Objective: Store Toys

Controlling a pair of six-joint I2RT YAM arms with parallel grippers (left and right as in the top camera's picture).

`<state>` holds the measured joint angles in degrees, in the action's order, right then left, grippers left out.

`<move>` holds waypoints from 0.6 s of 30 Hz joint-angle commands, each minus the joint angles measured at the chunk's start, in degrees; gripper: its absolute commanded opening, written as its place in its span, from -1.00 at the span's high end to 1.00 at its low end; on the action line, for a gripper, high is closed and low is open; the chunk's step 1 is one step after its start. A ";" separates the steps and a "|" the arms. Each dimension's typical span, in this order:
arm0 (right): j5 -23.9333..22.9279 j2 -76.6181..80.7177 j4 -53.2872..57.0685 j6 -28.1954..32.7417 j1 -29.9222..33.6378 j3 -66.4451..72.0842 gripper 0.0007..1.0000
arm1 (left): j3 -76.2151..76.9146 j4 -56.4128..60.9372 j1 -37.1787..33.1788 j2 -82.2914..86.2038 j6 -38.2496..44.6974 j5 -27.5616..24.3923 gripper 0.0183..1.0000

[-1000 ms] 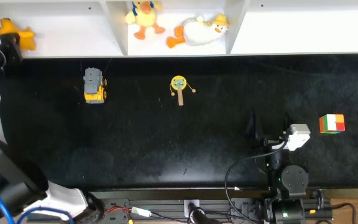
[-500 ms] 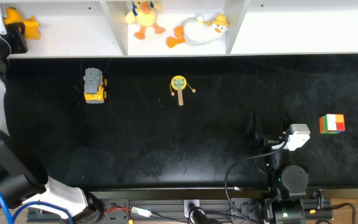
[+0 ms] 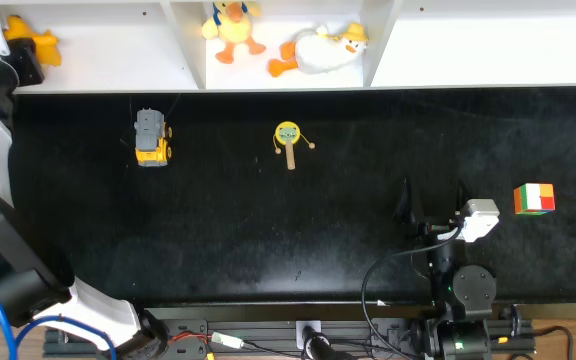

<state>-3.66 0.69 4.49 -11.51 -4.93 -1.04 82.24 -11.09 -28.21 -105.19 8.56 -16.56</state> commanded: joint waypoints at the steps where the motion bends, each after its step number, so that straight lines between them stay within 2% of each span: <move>1: -0.44 -0.44 -0.33 0.37 -0.31 0.79 -0.99 | 2.34 0.33 -0.11 -0.35 -1.36 1.70 0.46; 14: -0.44 -0.44 -0.35 0.39 -0.31 0.79 -0.99 | 3.67 1.42 0.11 -0.61 -1.14 1.64 0.45; 18: -0.44 -0.44 -0.35 0.37 -0.31 0.79 -0.99 | 3.67 2.75 0.33 -1.97 -1.20 -0.07 0.46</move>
<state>-3.64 0.69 4.49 -11.55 -4.93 -1.04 83.79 -9.17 -28.18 -105.49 8.45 -15.42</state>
